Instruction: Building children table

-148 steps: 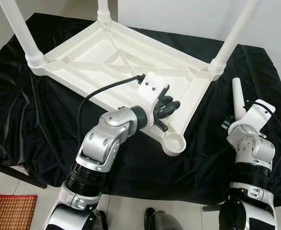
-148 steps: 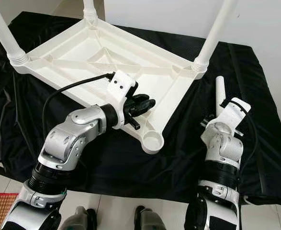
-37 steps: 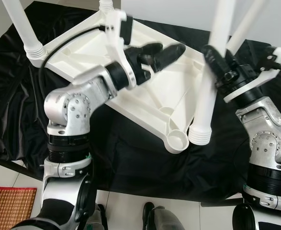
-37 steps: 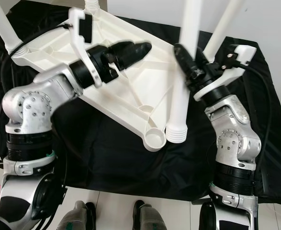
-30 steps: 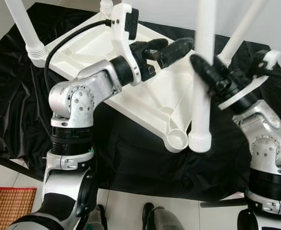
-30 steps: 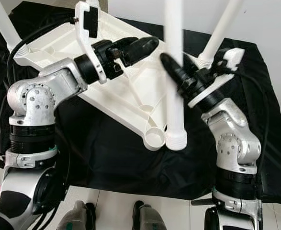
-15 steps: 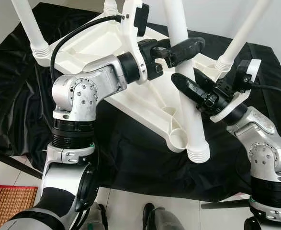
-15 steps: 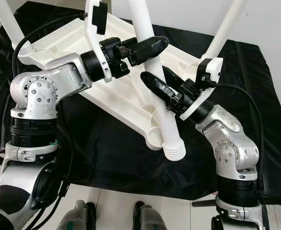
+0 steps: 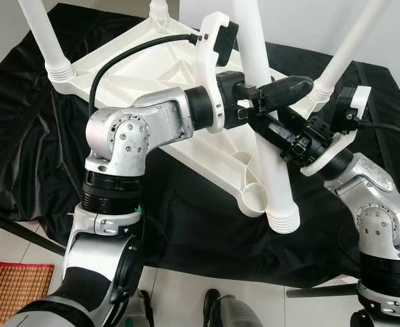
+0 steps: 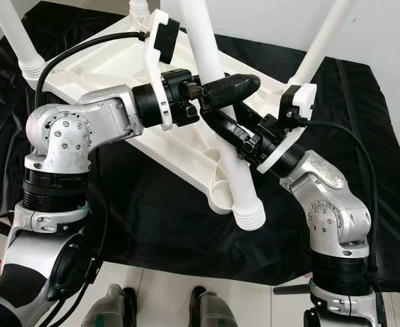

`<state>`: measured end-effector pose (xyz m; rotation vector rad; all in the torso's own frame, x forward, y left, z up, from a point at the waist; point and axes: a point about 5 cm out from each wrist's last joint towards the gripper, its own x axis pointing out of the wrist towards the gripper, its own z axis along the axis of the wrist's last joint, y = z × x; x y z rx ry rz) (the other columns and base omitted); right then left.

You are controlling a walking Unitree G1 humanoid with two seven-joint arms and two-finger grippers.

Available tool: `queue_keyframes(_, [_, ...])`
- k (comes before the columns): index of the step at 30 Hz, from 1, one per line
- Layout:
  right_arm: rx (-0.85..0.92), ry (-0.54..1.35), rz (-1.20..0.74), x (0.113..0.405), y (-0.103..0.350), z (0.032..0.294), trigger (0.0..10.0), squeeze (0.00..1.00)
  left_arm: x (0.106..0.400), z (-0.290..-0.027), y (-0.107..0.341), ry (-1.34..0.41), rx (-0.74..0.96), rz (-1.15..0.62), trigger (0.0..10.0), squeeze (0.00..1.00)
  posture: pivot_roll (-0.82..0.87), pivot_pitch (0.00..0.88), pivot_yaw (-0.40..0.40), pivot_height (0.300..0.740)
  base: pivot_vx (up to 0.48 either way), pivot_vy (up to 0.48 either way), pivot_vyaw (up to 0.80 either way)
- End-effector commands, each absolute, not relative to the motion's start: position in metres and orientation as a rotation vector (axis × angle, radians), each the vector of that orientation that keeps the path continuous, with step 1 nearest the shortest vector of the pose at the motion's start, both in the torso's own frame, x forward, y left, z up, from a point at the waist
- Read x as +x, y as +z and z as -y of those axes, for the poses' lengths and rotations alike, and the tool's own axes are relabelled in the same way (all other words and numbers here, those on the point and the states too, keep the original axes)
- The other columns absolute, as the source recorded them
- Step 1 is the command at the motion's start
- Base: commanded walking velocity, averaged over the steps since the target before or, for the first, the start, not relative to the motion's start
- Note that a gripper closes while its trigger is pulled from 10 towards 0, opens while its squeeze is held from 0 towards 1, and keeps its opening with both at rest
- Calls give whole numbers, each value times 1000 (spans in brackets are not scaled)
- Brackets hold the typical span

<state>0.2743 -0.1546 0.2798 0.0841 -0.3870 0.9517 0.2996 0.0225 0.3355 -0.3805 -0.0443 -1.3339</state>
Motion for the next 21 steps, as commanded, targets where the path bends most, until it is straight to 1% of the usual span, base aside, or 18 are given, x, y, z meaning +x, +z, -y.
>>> queue_keyframes(1, [69,970,406,271,283,153,10000,0,298,-19,345,-1348,-388,82,0,0,47,205,-68,740,0,0,0])
queue_keyframes(14, [69,946,414,274,285,155,10000,0,303,-21,353,-1297,-384,146,0,0,46,206,-72,740,0,0,0])
queue_keyframes(16, [63,901,389,278,284,158,10000,0,303,-21,355,-1293,-377,152,0,0,44,209,-76,740,0,0,0])
queue_keyframes(19, [59,884,376,280,283,158,10000,0,303,-21,355,-1293,-373,152,0,0,44,209,-76,740,0,0,0])
queue_keyframes(20, [69,871,357,282,283,159,10000,0,303,-21,356,-1291,-351,150,8627,0,42,210,-79,740,0,0,0])
queue_keyframes(21, [77,864,345,283,282,160,10000,0,303,-20,356,-1288,-337,148,8627,0,42,210,-79,740,0,0,0])
